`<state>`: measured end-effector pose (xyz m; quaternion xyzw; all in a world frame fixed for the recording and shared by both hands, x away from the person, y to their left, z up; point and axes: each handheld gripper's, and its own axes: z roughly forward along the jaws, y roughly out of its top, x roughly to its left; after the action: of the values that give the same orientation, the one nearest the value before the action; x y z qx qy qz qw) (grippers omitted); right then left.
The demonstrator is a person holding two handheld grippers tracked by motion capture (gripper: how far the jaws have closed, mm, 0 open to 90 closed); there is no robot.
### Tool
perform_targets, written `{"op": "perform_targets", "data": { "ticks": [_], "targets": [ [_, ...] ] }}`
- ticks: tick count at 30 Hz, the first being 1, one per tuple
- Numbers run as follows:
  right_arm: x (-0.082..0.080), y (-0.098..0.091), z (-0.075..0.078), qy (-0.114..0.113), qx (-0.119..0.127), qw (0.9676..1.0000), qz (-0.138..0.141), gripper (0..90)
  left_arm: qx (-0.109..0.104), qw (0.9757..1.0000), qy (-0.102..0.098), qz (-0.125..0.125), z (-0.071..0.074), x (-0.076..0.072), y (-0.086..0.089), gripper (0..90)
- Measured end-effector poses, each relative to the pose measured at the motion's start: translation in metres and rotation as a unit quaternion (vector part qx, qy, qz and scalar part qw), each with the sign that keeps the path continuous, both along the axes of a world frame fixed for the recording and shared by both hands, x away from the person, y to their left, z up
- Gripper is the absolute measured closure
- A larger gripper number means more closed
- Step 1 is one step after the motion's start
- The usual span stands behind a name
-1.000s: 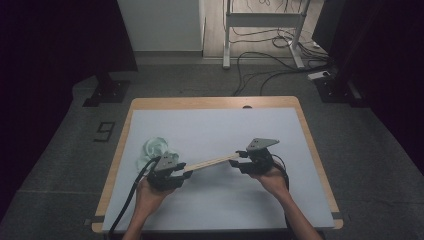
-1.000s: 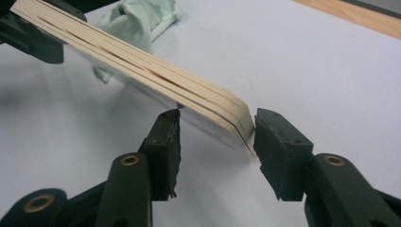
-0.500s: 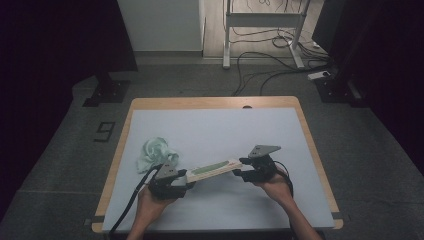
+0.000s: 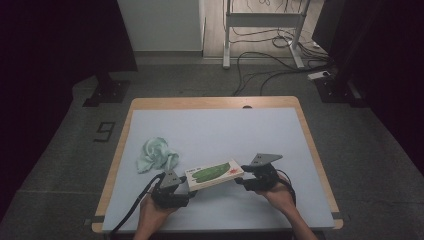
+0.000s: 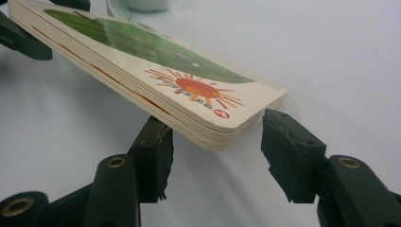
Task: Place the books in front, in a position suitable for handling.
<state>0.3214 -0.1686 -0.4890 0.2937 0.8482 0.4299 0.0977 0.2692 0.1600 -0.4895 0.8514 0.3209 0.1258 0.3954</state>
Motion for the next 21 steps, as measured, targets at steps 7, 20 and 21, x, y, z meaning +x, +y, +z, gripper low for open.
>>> {"op": "perform_targets", "data": {
  "ticks": [7, 20, 21],
  "targets": [
    [-0.008, -0.003, -0.008, 0.003, 0.003, 1.0000, 0.003, 43.8, 0.005, 1.0000, 0.001, 0.003, -0.009, -0.007, -0.002, 35.6],
    [-0.021, -0.004, -0.023, 0.001, -0.009, 0.9999, 0.011, 43.9, 0.025, 0.9995, 0.017, 0.013, -0.023, -0.013, -0.003, 35.3],
    [-0.021, -0.003, -0.024, 0.000, -0.010, 0.9999, 0.012, 43.9, 0.025, 0.9994, 0.018, 0.014, -0.023, -0.014, -0.003, 35.6]
  ]
}}
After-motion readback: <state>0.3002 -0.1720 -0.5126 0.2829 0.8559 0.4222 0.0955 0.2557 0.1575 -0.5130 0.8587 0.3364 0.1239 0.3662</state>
